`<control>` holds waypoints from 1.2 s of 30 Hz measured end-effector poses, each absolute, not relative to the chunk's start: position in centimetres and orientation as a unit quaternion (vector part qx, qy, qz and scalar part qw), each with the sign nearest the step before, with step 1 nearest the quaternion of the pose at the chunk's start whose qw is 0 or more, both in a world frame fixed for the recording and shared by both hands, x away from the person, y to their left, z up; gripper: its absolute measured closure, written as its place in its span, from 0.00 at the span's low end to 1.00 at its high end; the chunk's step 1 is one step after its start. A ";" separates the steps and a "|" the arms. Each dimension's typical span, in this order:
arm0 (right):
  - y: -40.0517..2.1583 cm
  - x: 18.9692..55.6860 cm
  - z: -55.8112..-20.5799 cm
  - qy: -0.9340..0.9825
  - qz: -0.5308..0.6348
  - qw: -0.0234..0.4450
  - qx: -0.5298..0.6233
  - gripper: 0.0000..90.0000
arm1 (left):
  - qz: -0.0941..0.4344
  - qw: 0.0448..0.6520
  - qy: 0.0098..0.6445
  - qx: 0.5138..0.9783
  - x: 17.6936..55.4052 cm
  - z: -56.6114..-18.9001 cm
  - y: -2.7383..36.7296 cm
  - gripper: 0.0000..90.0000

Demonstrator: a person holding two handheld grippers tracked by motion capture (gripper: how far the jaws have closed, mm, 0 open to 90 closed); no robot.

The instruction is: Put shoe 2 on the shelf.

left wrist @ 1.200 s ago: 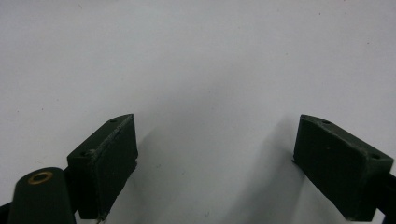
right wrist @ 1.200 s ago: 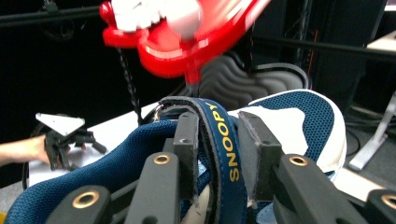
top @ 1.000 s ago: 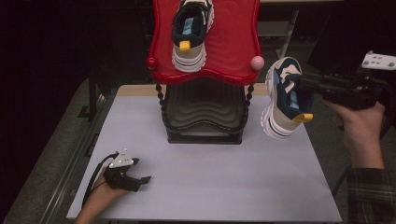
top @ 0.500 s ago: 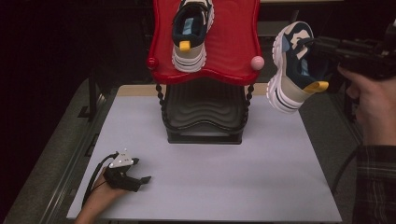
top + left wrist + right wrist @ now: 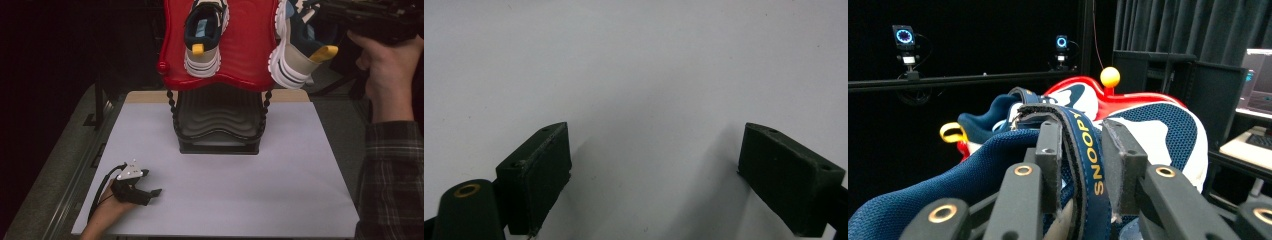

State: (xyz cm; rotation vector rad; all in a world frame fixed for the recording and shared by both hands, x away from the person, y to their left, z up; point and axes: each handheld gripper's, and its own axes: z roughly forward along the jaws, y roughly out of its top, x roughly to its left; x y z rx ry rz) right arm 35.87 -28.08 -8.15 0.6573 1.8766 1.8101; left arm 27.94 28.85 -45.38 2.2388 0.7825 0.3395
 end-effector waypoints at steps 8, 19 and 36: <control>-24.8 38.7 -7.7 0.691 0.650 0.219 0.226 0.78 | 0.132 0.365 0.304 0.870 27.9 -45.4 28.8 0.14; -21.8 42.0 -7.2 0.699 0.644 0.217 0.223 0.81 | 0.131 0.365 0.304 0.870 28.0 -45.4 28.9 0.14; -17.2 43.3 -8.3 0.730 0.598 0.252 0.214 0.80 | 0.131 0.365 0.305 0.870 28.0 -45.4 28.9 0.14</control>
